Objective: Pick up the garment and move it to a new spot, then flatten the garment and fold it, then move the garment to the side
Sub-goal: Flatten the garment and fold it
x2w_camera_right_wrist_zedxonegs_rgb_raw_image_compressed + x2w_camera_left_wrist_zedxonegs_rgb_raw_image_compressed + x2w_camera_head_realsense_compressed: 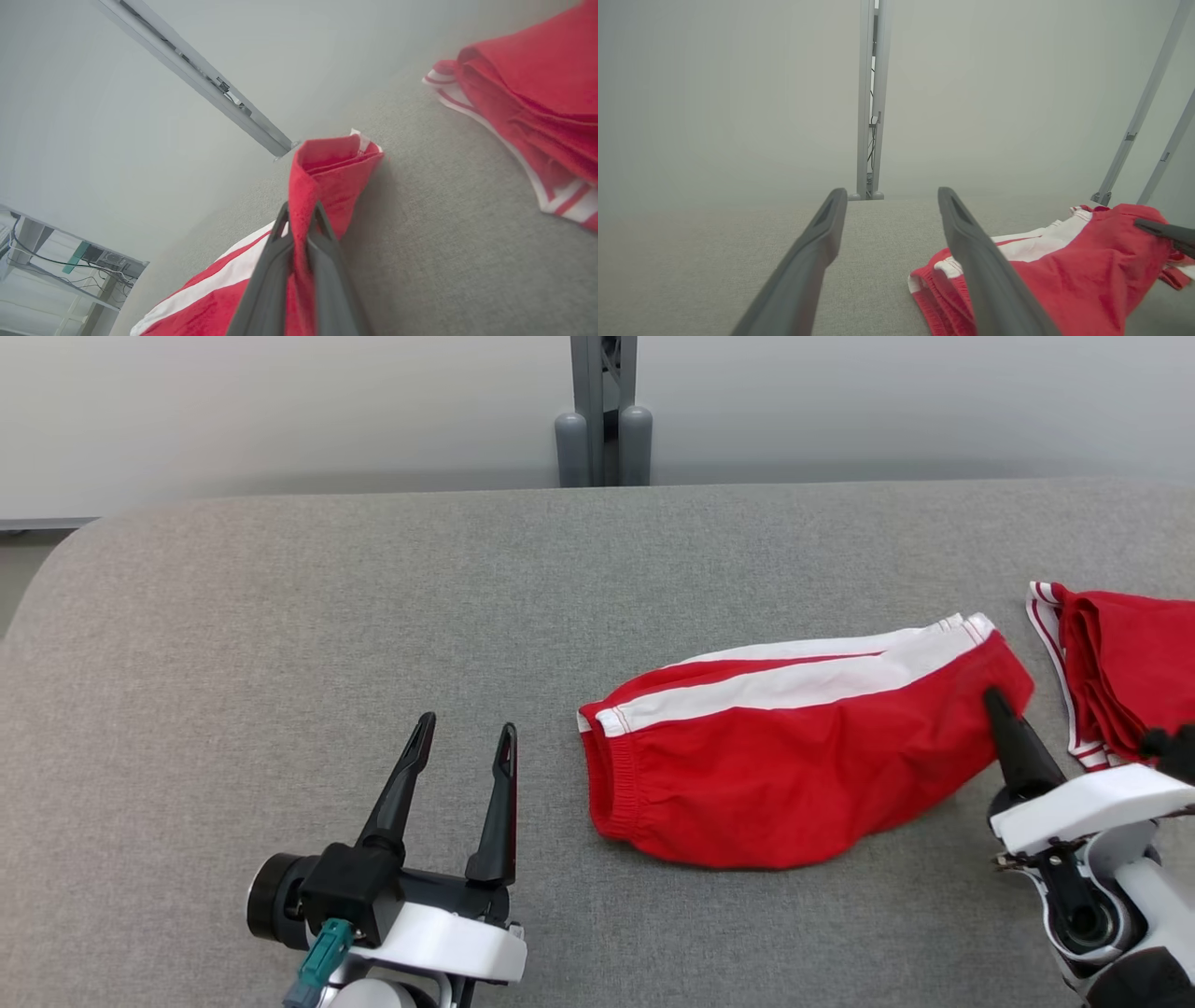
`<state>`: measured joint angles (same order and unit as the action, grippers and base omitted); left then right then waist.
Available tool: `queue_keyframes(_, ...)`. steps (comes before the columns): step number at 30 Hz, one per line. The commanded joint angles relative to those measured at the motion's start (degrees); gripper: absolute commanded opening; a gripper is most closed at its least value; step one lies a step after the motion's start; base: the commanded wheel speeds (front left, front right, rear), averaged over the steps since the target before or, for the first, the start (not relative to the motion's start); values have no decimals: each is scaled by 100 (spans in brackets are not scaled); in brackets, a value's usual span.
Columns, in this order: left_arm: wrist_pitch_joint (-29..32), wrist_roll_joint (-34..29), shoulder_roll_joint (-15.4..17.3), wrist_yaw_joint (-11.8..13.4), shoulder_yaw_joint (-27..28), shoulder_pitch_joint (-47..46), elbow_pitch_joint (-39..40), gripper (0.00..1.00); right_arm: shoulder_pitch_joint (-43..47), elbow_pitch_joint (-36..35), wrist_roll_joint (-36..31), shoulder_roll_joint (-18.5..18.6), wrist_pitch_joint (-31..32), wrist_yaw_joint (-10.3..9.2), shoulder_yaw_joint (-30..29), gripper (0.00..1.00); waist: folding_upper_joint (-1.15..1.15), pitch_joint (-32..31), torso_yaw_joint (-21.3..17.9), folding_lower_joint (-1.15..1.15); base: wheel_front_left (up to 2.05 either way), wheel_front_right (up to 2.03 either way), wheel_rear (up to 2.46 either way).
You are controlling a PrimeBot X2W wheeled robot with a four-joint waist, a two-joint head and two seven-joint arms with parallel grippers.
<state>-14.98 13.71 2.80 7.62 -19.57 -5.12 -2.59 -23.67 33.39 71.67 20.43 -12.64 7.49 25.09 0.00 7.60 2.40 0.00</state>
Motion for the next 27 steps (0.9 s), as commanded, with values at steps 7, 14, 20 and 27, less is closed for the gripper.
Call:
queue_keyframes(7,-19,30,22,-43,35,111,-45,100,-27,-754,-374,-88,26,0,438,0,0,-136,128,0,0,0,0)
queue_keyframes(14,-19,24,22,-59,26,154,-67,100,79,-1220,-605,-291,271,0,811,0,0,-209,238,0,0,0,0)
queue_keyframes(20,-19,15,22,-87,14,194,-25,100,290,-1352,-744,-527,524,0,1144,0,0,-228,326,0,0,0,0)
queue_keyframes(27,-19,-6,22,-107,13,213,9,100,465,-1237,-954,-761,705,0,1539,0,0,-210,390,0,0,0,0)
